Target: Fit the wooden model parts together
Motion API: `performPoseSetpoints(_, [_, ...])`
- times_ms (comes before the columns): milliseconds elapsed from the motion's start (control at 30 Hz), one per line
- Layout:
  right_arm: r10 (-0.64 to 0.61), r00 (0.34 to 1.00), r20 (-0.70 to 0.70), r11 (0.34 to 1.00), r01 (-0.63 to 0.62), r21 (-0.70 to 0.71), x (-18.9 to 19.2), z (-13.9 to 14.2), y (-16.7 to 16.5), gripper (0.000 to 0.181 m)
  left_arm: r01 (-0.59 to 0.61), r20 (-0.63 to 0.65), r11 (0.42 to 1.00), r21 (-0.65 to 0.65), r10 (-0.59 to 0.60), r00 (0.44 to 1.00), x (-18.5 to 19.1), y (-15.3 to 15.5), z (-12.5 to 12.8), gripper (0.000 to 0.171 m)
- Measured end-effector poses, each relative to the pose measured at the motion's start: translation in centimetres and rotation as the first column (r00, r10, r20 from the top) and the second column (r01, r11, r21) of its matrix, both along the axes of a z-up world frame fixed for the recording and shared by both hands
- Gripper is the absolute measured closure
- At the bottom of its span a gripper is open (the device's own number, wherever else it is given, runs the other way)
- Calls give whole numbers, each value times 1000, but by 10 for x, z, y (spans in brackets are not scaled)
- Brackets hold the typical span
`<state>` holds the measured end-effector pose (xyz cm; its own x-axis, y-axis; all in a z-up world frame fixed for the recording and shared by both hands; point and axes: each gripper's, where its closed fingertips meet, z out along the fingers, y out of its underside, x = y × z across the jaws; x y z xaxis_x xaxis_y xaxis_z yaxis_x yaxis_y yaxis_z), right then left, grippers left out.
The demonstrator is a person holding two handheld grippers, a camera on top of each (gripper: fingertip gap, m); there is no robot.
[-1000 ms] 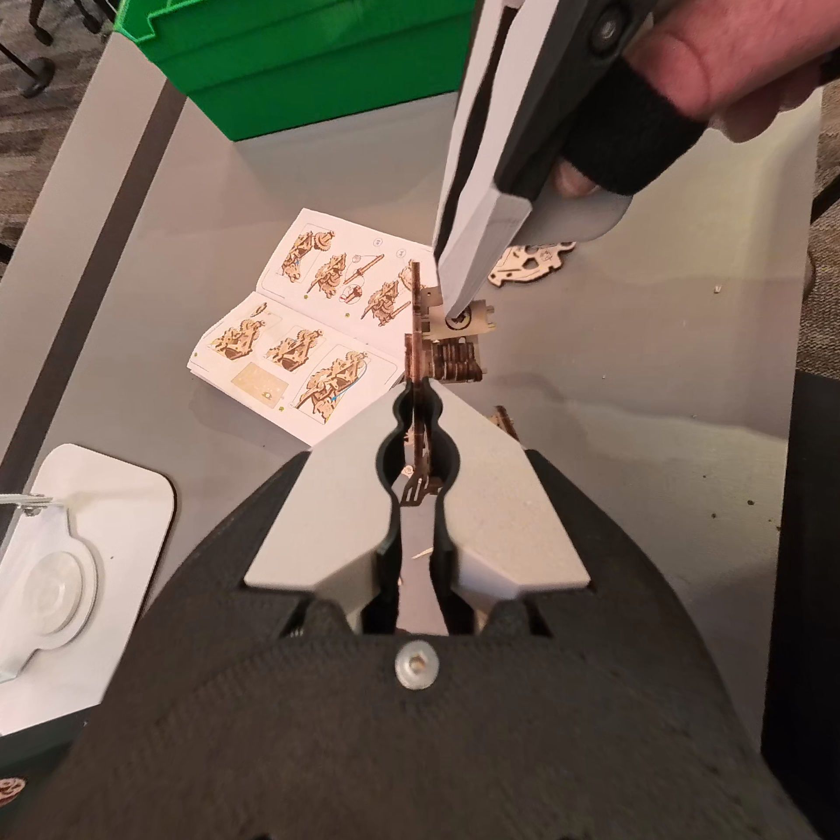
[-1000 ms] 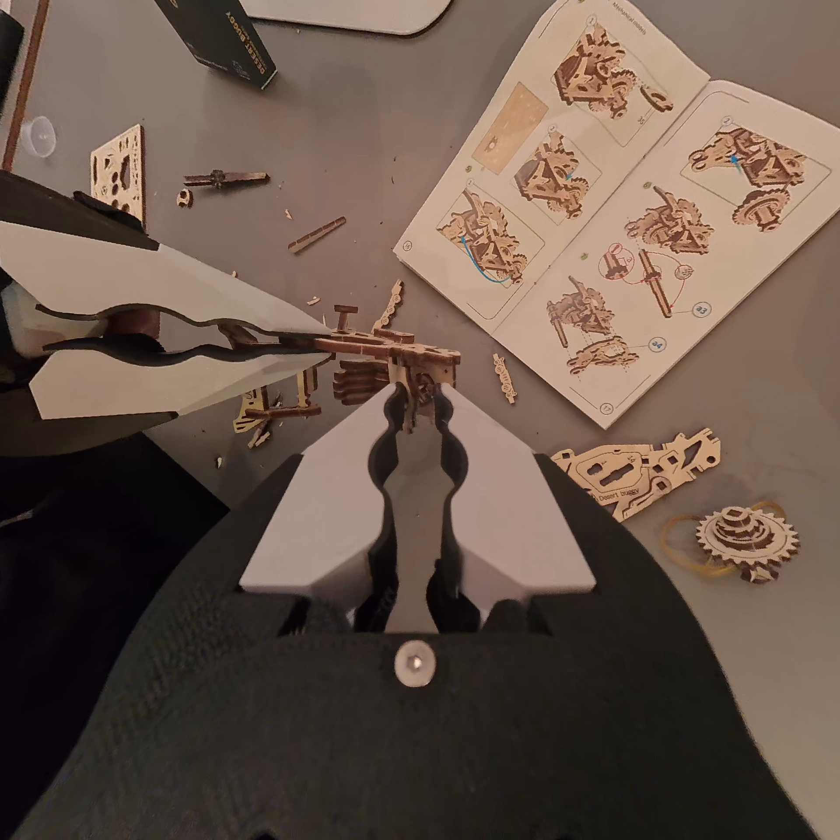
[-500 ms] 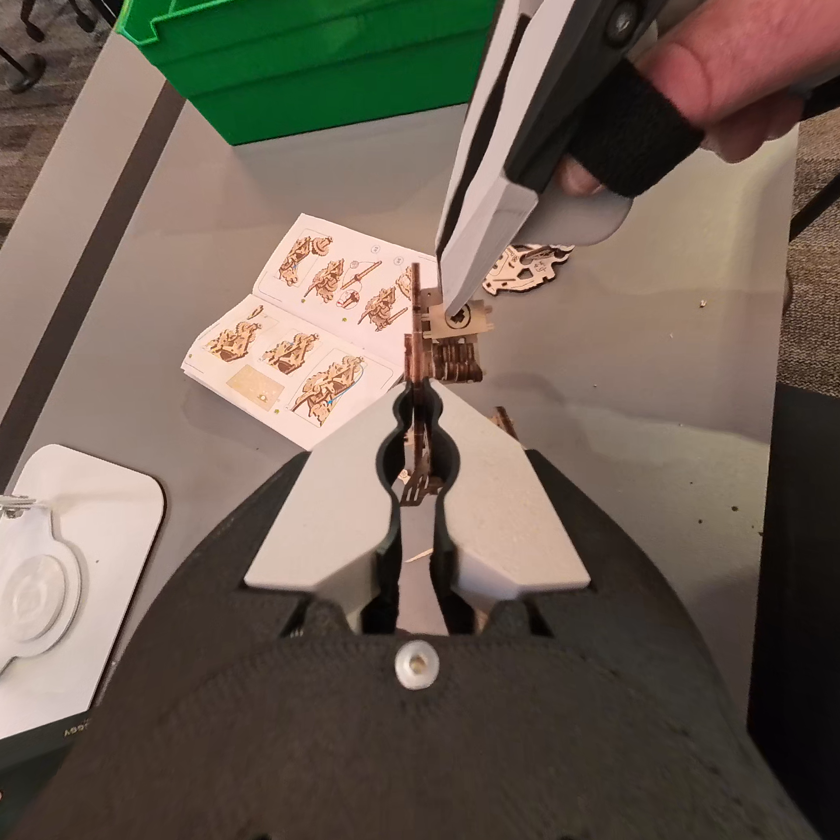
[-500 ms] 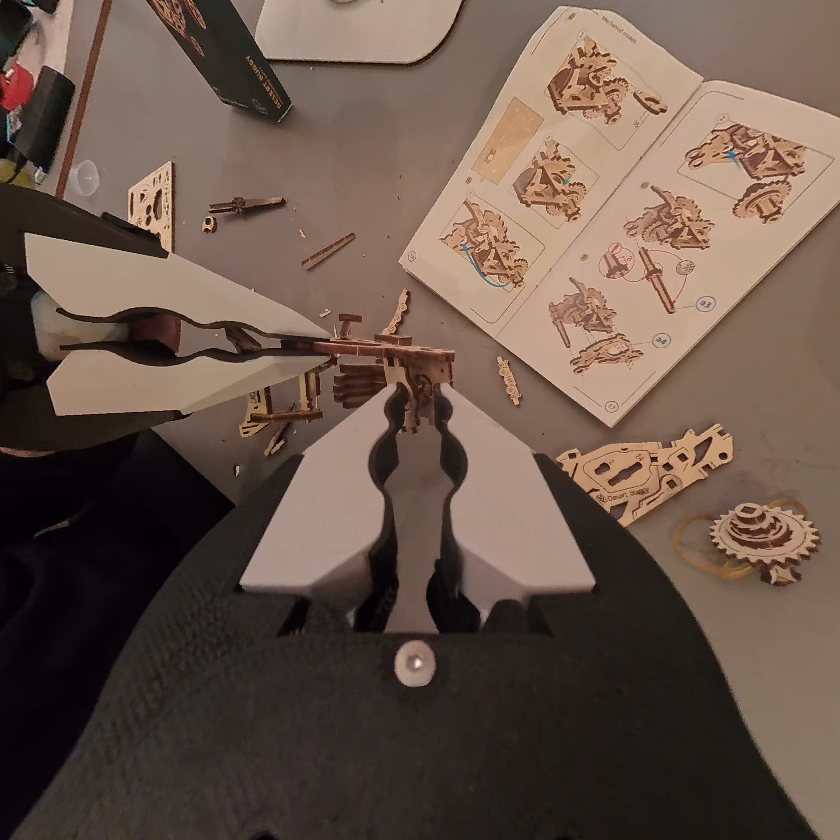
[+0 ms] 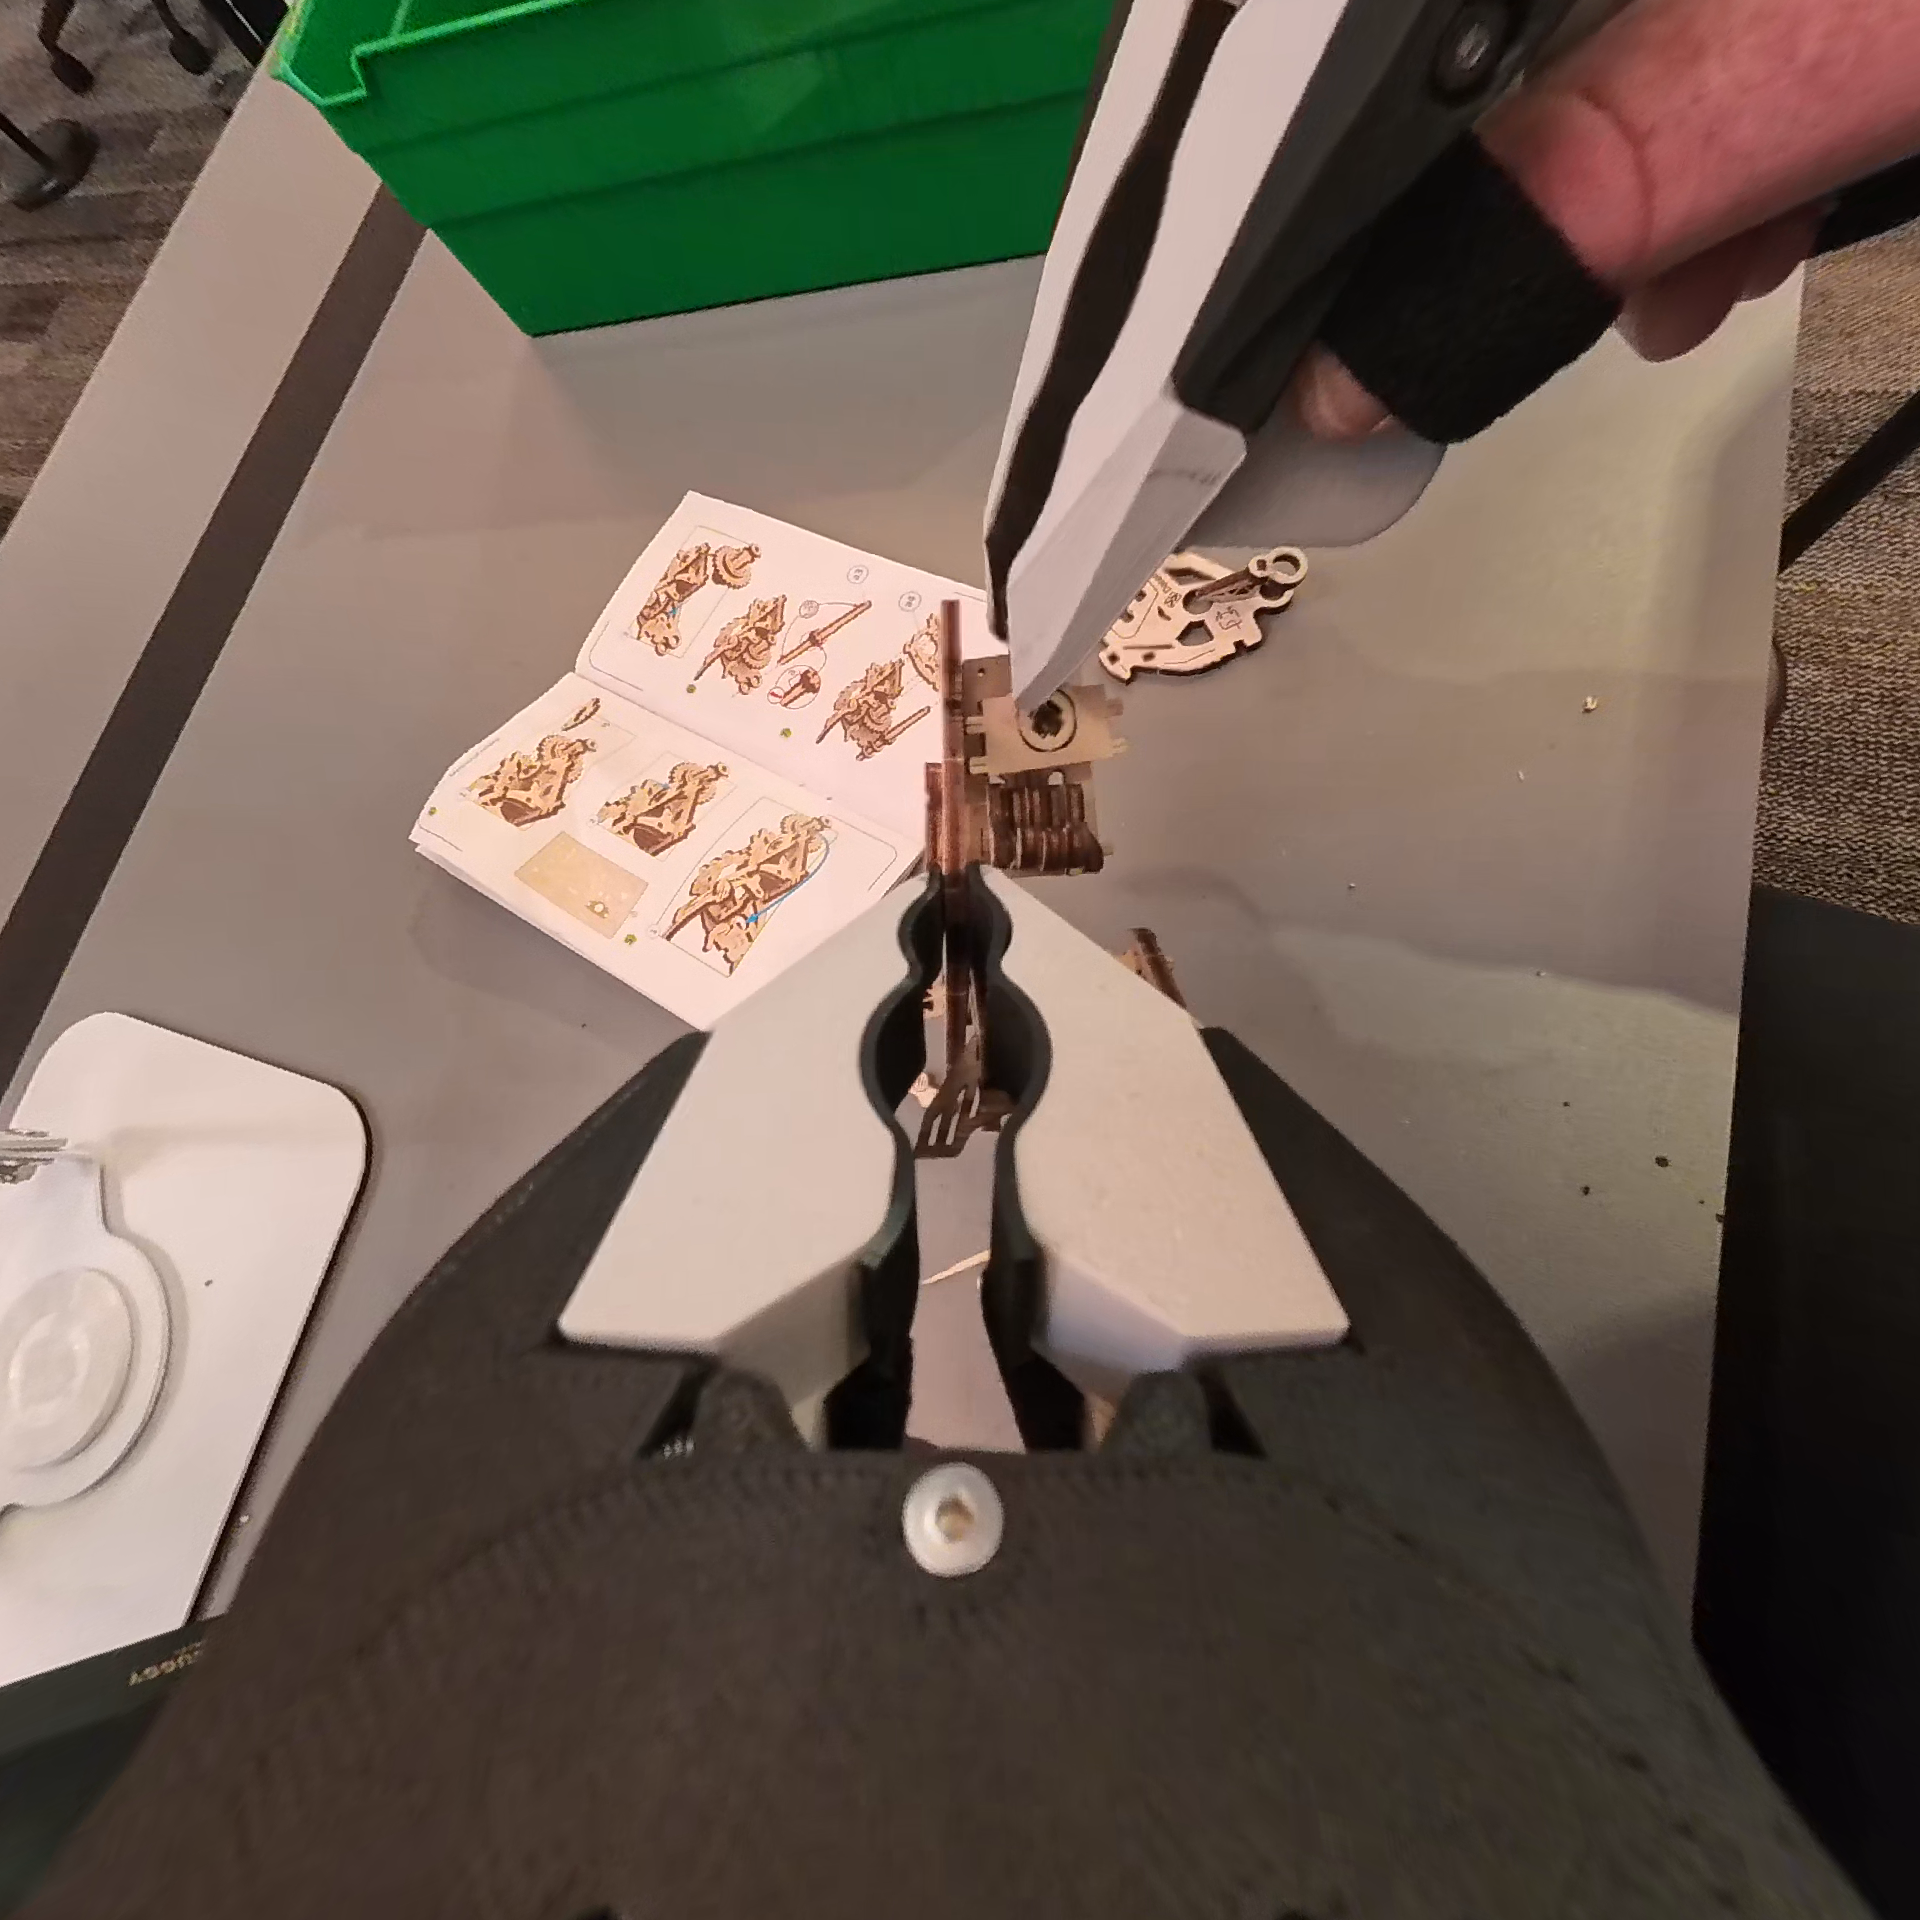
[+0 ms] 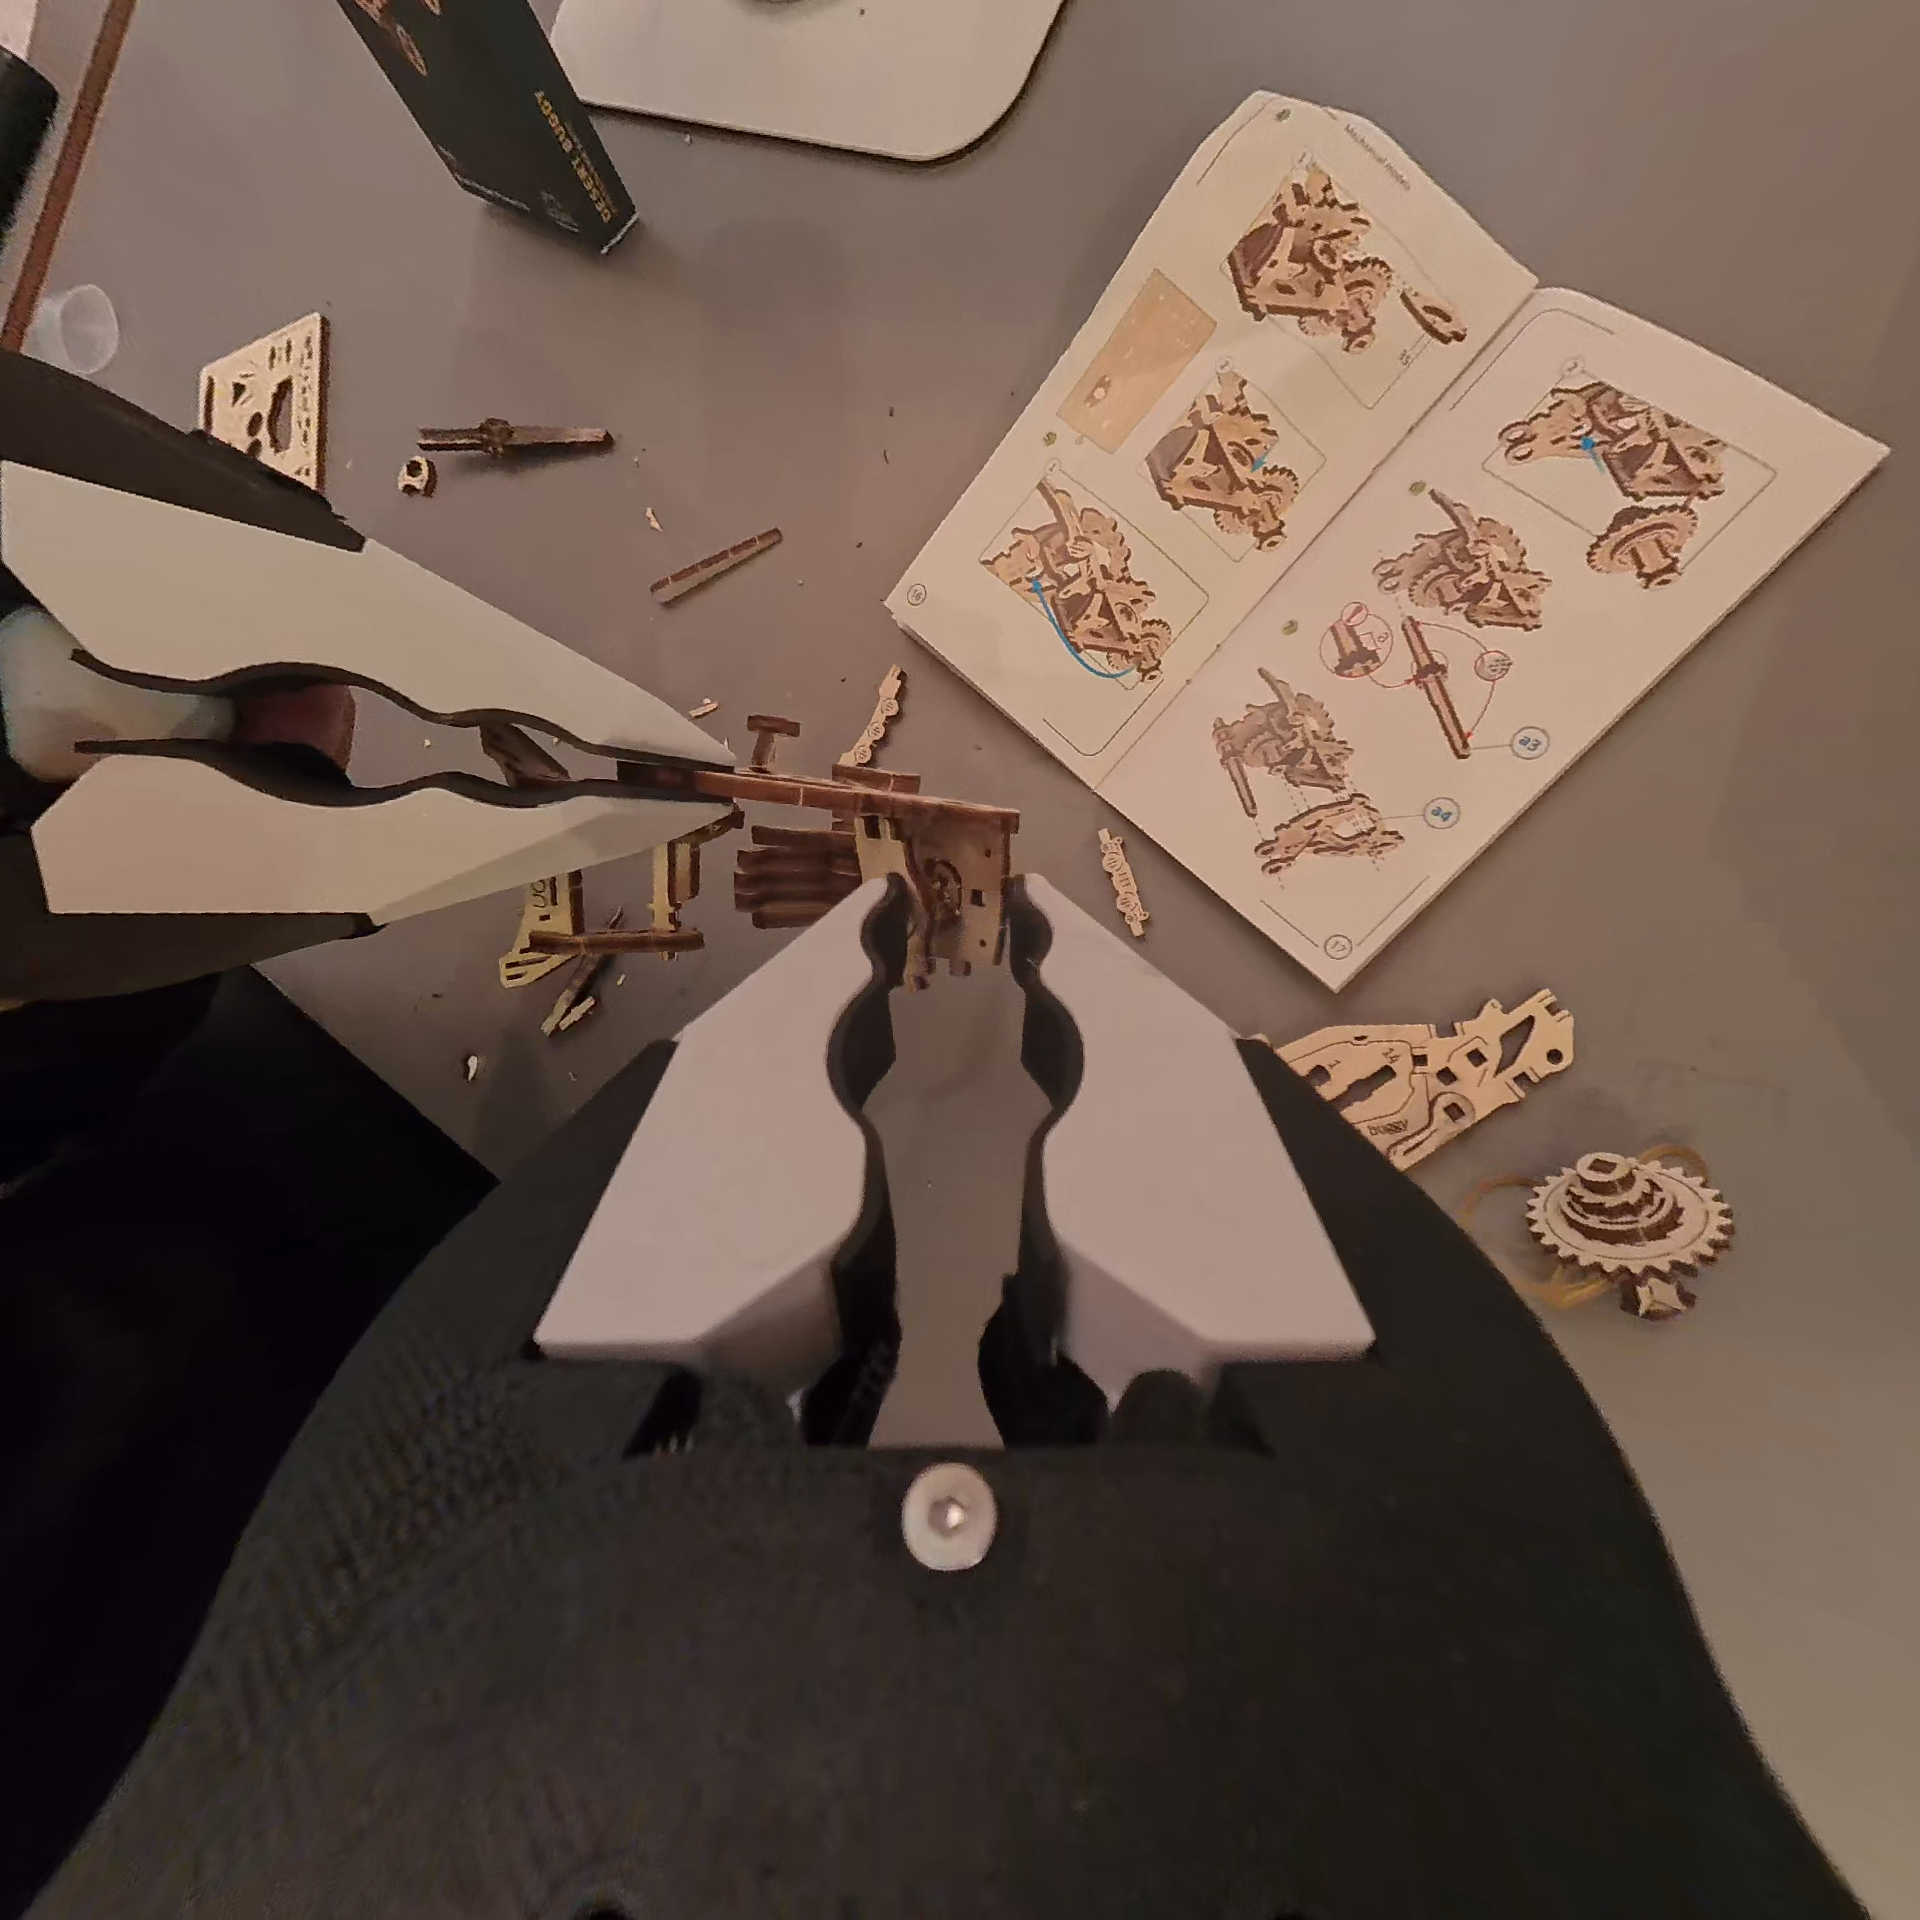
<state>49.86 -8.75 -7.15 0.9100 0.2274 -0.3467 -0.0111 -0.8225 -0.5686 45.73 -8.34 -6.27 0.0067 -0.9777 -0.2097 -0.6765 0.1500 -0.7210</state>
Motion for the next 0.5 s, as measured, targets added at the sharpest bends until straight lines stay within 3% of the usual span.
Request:
performPoseSetpoints(167, [38,998,48,995,-42,86,0,15,0,157,16,22,996,-87,-15,1000,1,-3,2,171])
performPoseSetpoints(333, [121,963,240,972,-164,166,-5,16,-12,142,34,50,984,-176,-25,998,1,-5,7,171])
performPoseSetpoints(500, [127,890,437,926,-264,268,-11,27,-15,145,34,50,977,-209,-24,998,2,-4,11,171])
